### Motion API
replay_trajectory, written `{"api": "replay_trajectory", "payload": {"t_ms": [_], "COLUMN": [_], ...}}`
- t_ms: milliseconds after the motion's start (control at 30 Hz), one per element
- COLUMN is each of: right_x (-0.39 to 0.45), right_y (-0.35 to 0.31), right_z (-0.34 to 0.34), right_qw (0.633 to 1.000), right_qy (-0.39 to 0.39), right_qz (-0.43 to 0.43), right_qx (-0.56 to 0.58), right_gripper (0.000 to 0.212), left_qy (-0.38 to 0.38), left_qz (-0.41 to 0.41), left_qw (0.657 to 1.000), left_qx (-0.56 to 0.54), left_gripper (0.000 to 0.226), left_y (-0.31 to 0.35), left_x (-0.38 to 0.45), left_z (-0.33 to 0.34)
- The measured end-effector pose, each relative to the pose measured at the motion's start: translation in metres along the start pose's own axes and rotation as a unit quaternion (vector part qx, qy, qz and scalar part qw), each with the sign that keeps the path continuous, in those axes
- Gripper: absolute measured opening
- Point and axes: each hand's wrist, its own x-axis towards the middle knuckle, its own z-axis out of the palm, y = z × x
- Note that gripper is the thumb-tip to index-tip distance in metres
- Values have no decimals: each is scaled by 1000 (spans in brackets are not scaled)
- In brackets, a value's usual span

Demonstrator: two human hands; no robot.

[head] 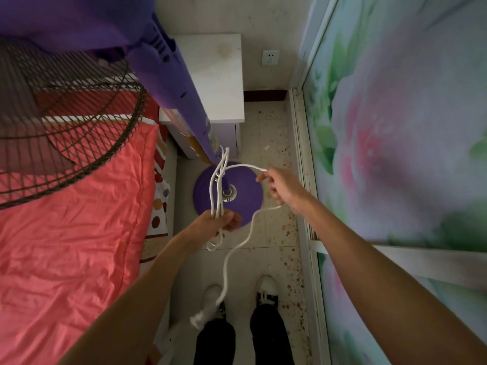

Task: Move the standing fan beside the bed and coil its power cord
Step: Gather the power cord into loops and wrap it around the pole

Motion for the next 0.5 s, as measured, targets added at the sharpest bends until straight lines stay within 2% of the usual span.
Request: {"api": "replay_trajectory", "payload": {"t_ms": [67, 133, 200, 333, 500], "right_x": [-7, -14, -22, -34, -44], "right_y": [3, 7, 9, 12, 22], "right_z": [2, 5, 8, 13, 21], "right_qw": [994, 986, 986, 987, 990], "right_qy": [-52, -77, -93, -117, -118], "right_qz": [34, 59, 86, 109, 81], "right_qx": [95, 136, 112, -25, -10], "right_gripper": [35, 36, 35, 34, 30], "left_qy": [-10, -23, -18, 55, 17], "left_qz": [-16, -32, -32, 2, -50], "left_qw": [999, 996, 998, 998, 991], "left_qx": [-47, -74, -59, 19, -123], "left_gripper": [30, 29, 30, 27, 32], "left_y": [2, 2, 2, 0, 7], "left_x": [-1, -2, -3, -8, -15], "left_z": [-2, -2, 0, 2, 12]}}
